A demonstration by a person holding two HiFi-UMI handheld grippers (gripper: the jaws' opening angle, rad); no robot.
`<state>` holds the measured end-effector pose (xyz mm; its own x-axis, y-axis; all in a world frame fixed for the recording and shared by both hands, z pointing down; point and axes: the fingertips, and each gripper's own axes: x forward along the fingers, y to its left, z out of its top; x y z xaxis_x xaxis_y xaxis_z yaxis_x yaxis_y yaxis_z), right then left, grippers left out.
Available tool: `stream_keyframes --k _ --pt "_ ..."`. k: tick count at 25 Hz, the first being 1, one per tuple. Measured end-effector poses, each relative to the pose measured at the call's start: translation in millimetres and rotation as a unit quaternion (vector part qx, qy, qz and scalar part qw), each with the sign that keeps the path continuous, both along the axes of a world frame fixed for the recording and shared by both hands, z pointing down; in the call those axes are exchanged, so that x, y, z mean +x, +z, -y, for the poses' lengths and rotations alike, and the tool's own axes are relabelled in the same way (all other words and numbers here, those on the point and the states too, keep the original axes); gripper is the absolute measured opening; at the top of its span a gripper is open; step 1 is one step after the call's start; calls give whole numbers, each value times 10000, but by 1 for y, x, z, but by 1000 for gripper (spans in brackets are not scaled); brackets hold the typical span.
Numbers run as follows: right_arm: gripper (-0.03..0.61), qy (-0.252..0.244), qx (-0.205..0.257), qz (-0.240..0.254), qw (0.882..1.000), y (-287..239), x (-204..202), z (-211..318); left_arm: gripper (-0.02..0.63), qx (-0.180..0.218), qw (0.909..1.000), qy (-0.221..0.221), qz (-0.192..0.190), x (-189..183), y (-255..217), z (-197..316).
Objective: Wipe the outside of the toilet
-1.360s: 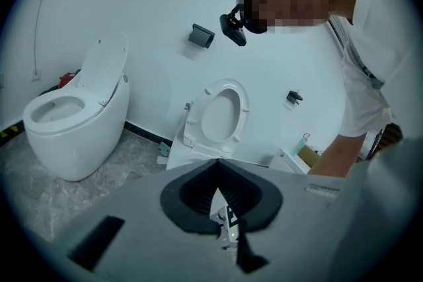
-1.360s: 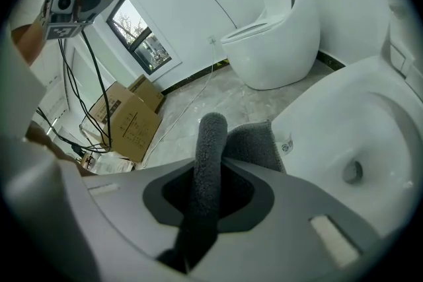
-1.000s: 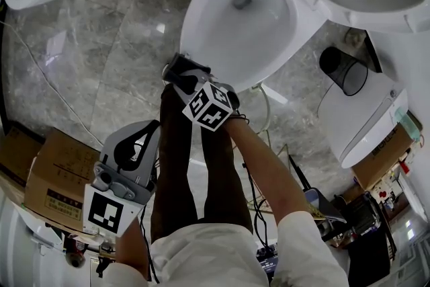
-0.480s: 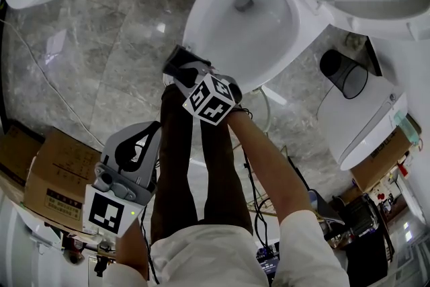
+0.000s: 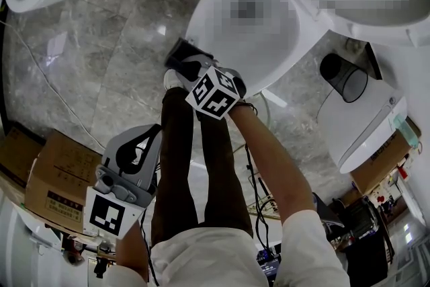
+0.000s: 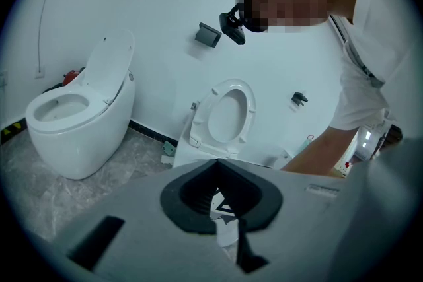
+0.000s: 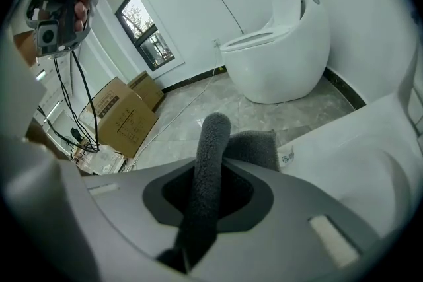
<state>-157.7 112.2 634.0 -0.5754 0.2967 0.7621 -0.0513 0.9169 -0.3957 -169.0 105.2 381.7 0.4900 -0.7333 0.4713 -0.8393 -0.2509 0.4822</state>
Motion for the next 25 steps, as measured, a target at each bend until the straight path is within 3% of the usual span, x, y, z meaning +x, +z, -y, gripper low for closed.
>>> stream_keyframes --k 25 --pt "60 -188 580 -64 9981 3 -2 71 -2 -59 10000 -2 25 -5 4 4"
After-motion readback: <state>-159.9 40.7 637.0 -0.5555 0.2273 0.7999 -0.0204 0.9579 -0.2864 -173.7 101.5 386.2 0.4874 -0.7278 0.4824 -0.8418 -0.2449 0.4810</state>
